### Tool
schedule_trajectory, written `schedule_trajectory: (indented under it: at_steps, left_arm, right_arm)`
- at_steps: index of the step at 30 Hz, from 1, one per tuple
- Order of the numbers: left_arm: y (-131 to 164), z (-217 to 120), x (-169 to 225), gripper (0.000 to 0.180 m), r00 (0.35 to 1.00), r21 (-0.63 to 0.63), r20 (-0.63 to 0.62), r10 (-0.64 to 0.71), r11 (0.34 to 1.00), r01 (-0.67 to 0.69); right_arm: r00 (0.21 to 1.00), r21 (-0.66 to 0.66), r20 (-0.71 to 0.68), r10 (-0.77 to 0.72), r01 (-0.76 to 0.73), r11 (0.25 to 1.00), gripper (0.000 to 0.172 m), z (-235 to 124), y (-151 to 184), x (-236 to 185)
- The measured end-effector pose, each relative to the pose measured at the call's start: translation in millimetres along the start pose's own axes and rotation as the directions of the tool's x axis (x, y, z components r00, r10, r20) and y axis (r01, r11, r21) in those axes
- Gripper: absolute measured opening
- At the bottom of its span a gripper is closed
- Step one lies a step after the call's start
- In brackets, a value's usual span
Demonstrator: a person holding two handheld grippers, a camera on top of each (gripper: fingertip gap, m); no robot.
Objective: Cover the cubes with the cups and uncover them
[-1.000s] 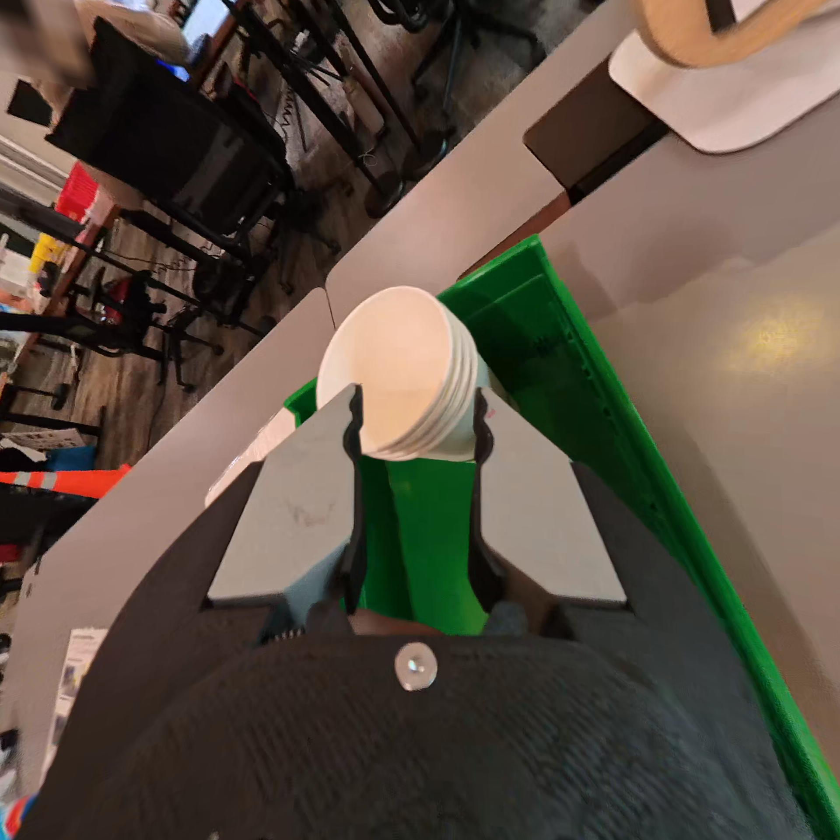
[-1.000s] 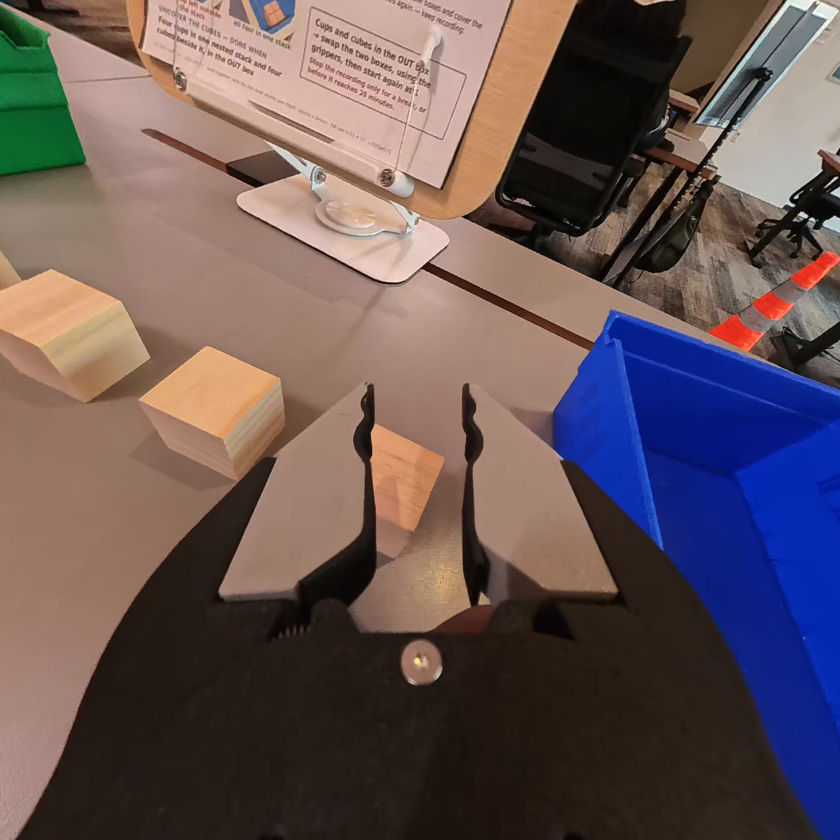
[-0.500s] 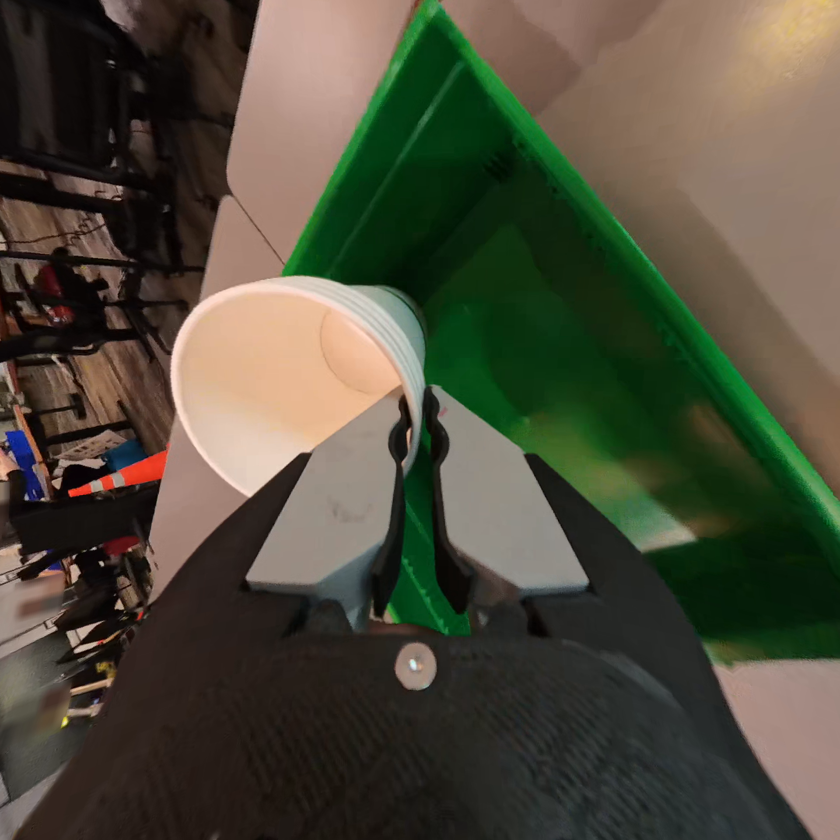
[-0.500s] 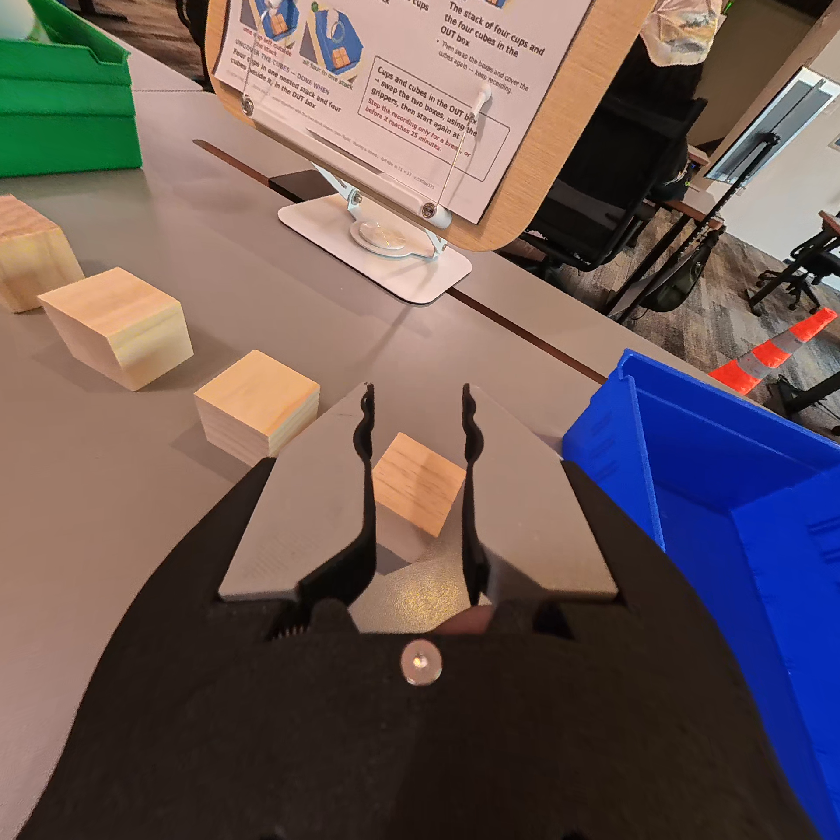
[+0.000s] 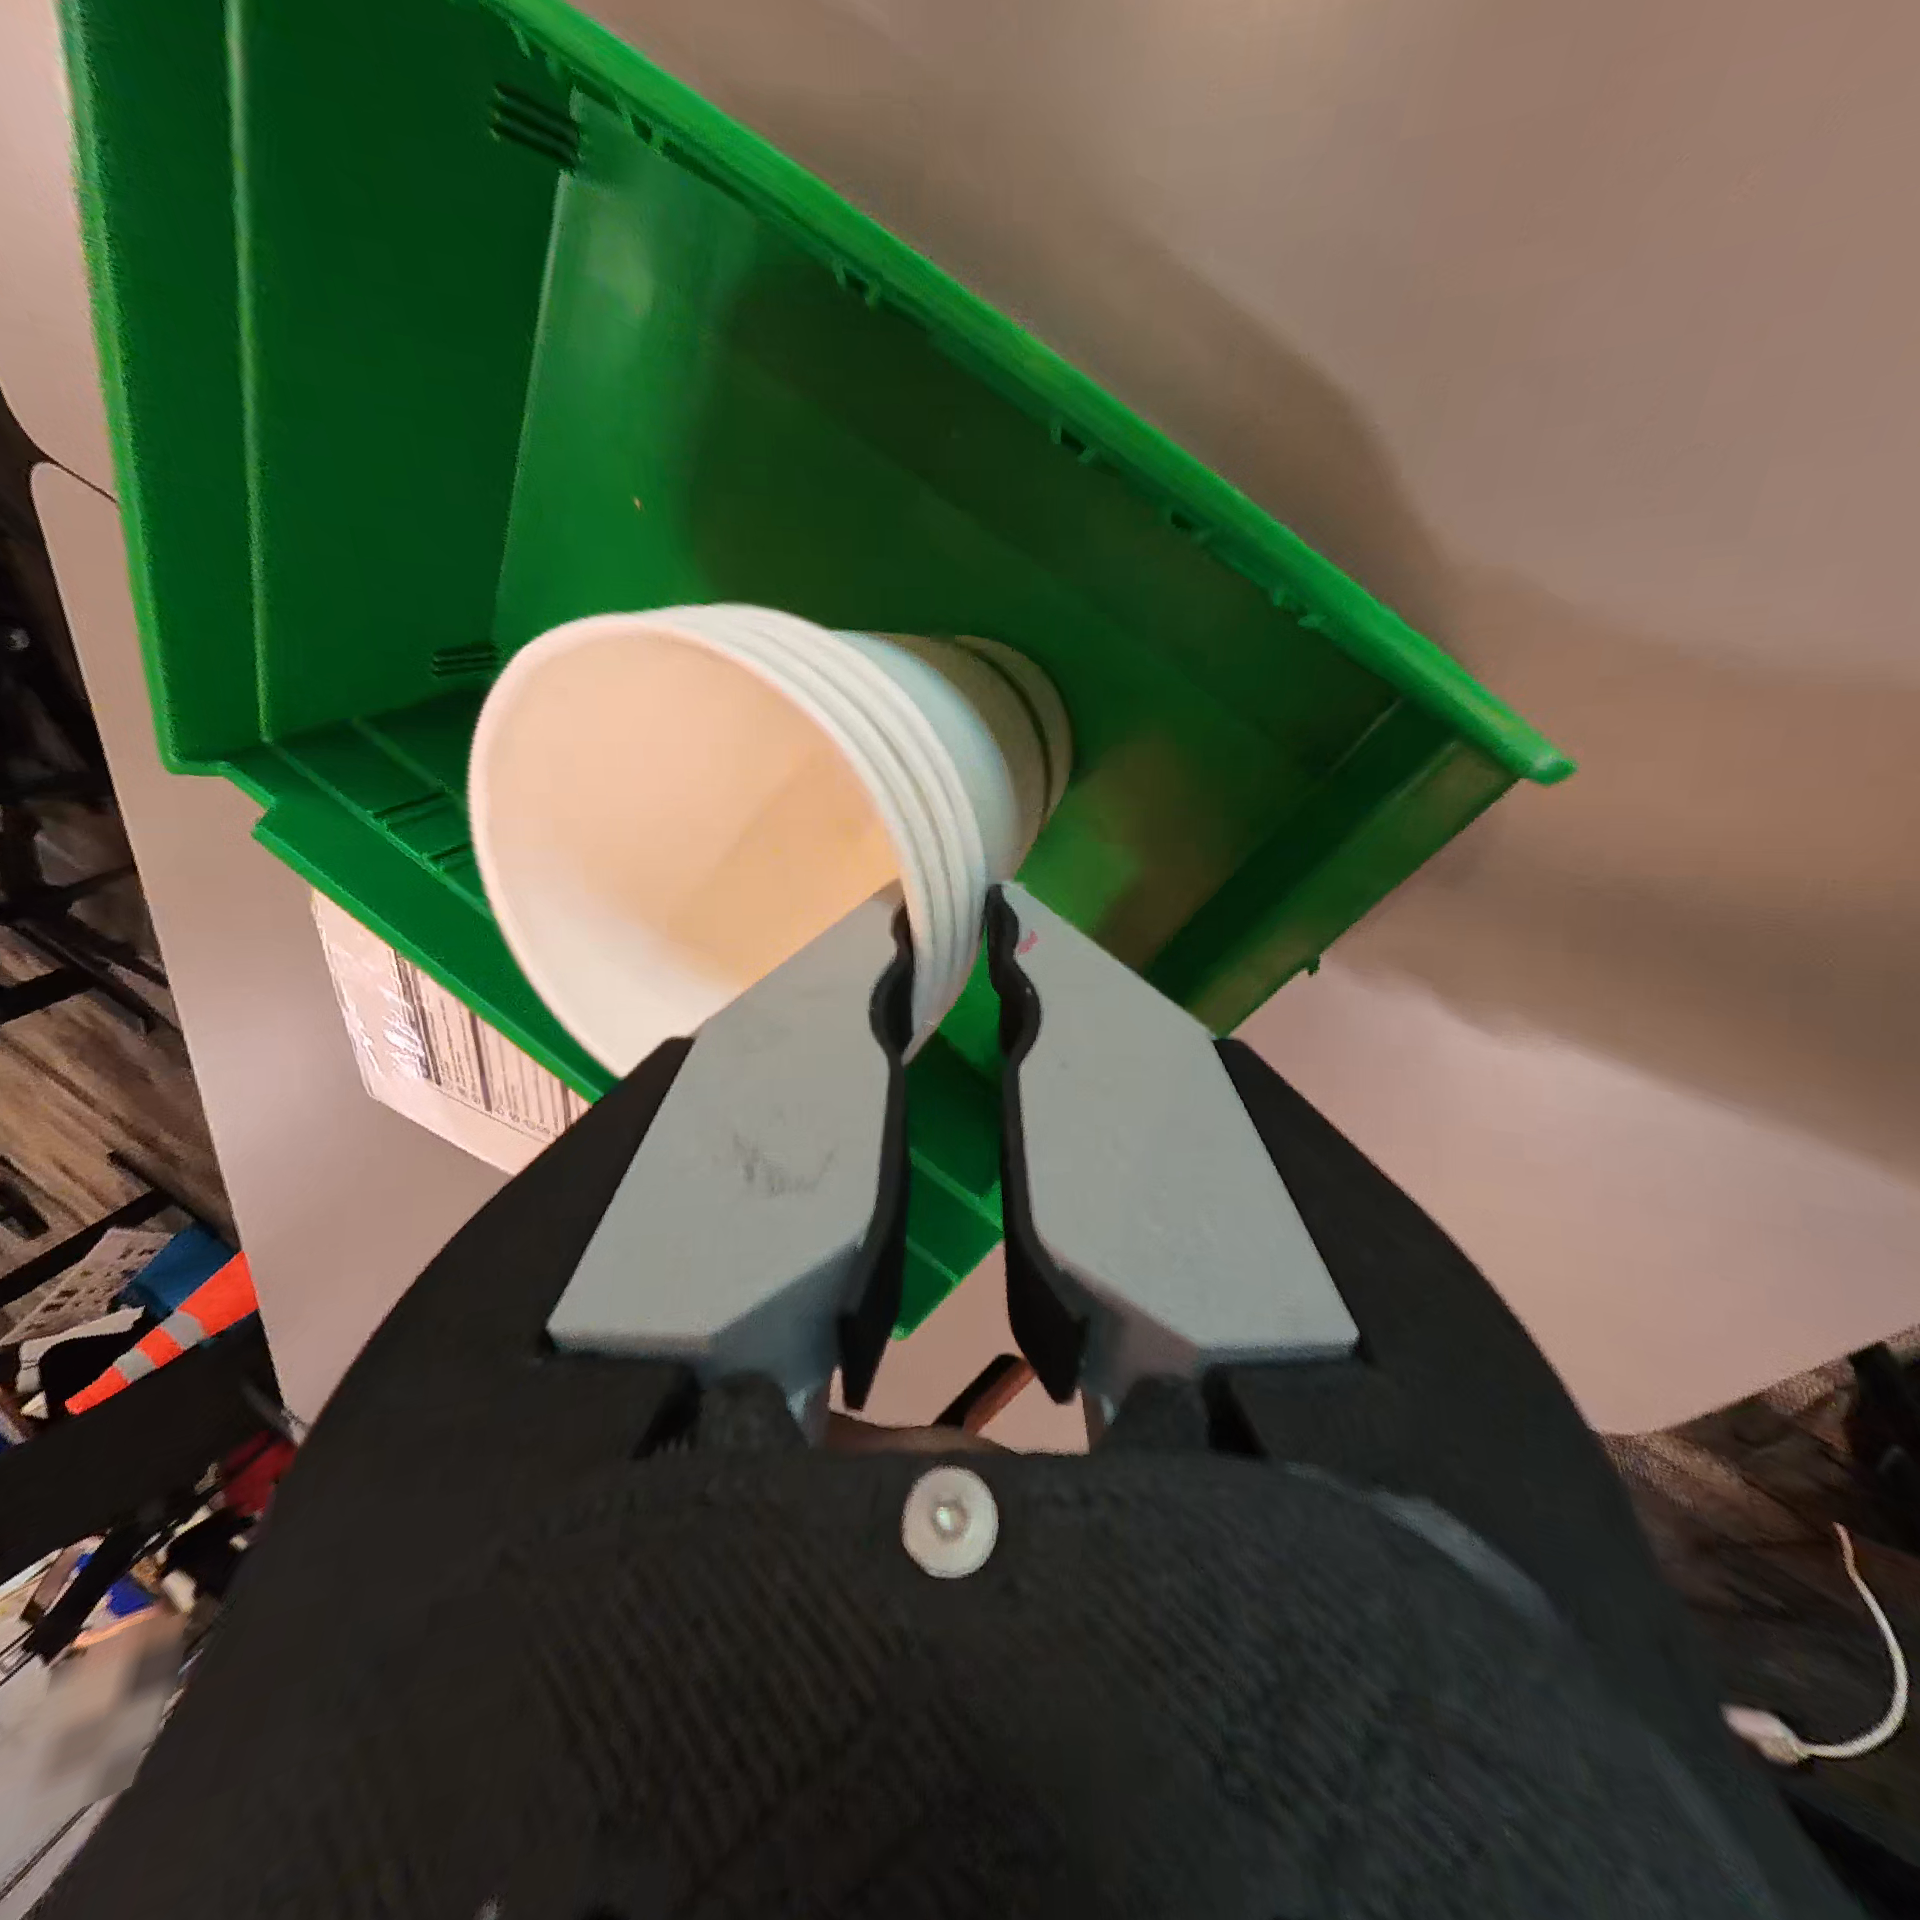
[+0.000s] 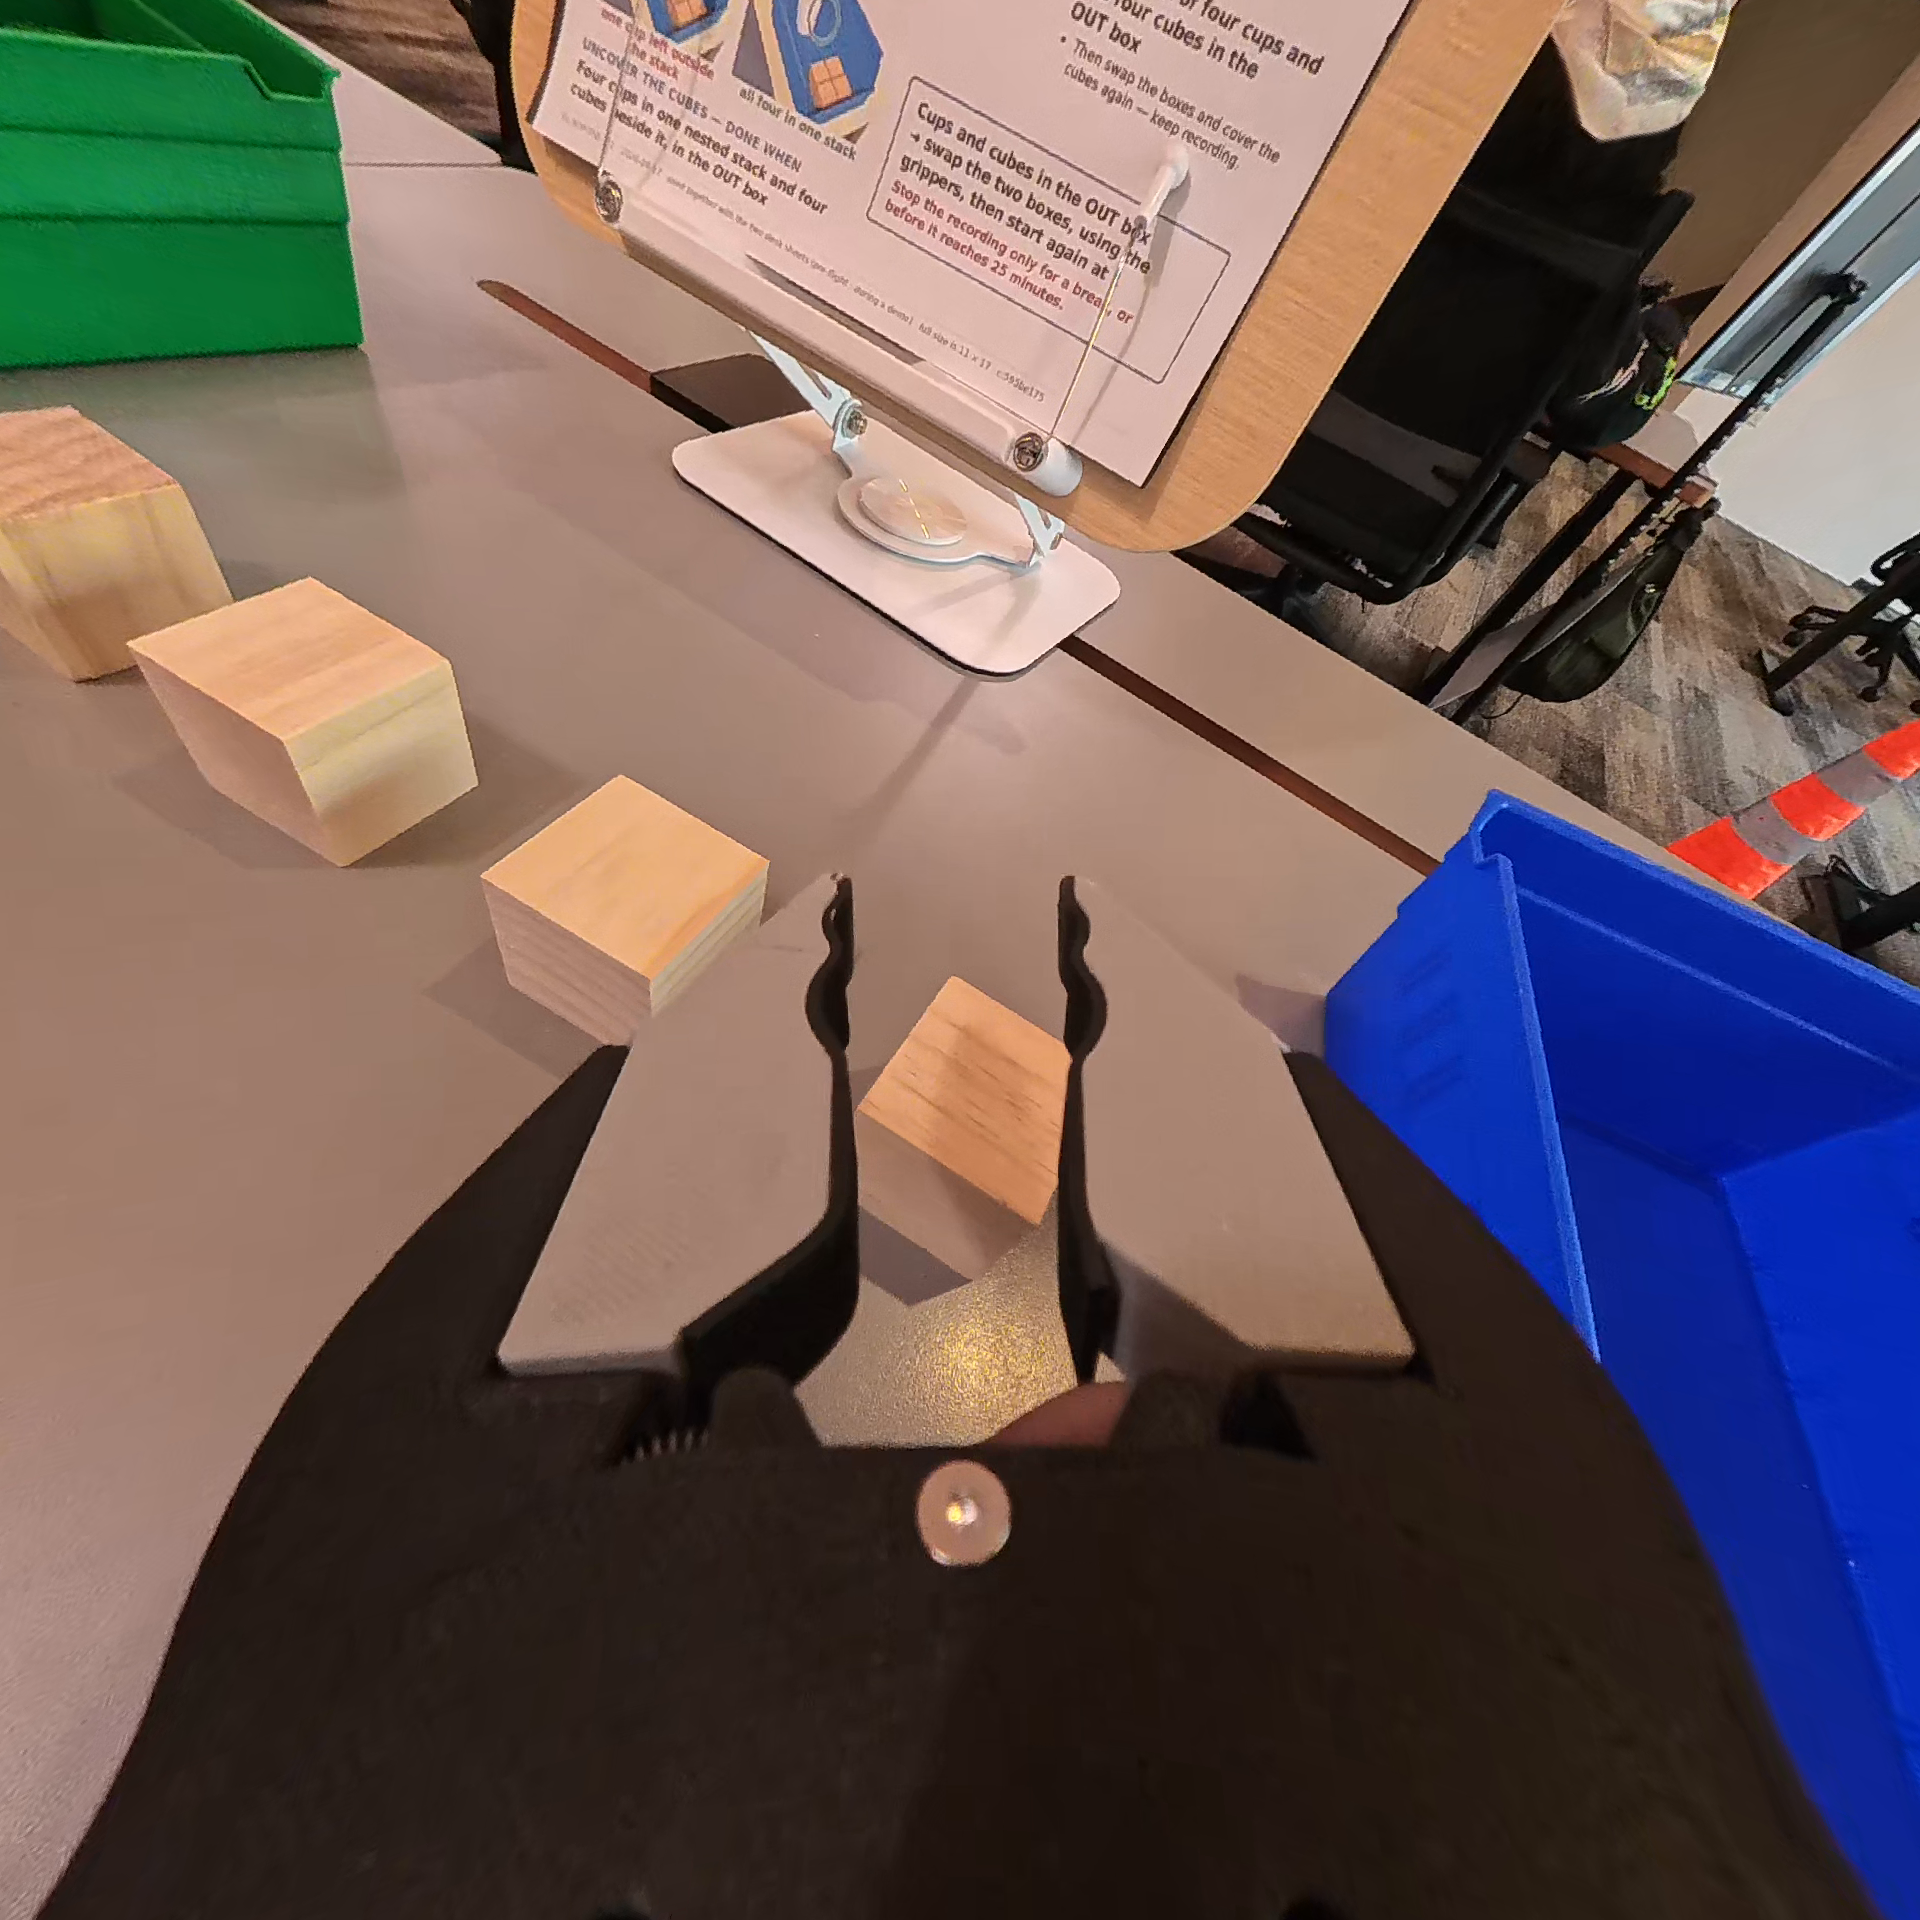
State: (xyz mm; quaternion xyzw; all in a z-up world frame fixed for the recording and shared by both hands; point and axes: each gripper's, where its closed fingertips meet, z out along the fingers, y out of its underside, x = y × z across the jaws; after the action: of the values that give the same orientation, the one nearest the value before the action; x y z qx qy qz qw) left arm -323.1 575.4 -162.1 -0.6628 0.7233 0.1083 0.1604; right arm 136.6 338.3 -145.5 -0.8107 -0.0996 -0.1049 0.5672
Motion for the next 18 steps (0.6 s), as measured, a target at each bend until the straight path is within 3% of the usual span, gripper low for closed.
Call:
schedule_trajectory:
  at_steps: [2, 5, 18]
  left_arm:
    - [4.6, 4.2, 1.9, 0.014, 1.0, -0.018, 0.001, 0.012, 1.0, -0.012]
    - [1.5, 4.0, -1.3, 0.034, 1.0, 0.005, 0.021, -0.003, 1.0, 0.003]
    - [-4.0, -24.4, -6.5, 0.018, 0.997, 0.091, 0.076, 0.007, 0.996, -0.014]
  right_arm:
    - [1.0, -0.003, 0.001, 0.006, -0.006, 1.0, 0.037, 0.3, 0.9, 1.0]
    - [1.0, -0.004, 0.001, 0.009, -0.009, 1.0, 0.037, 0.4, 1.6, 1.9]
    - [1.0, -0.027, 0.009, -0.019, 0.019, 0.999, 0.038, 3.7, 5.5, -4.4]
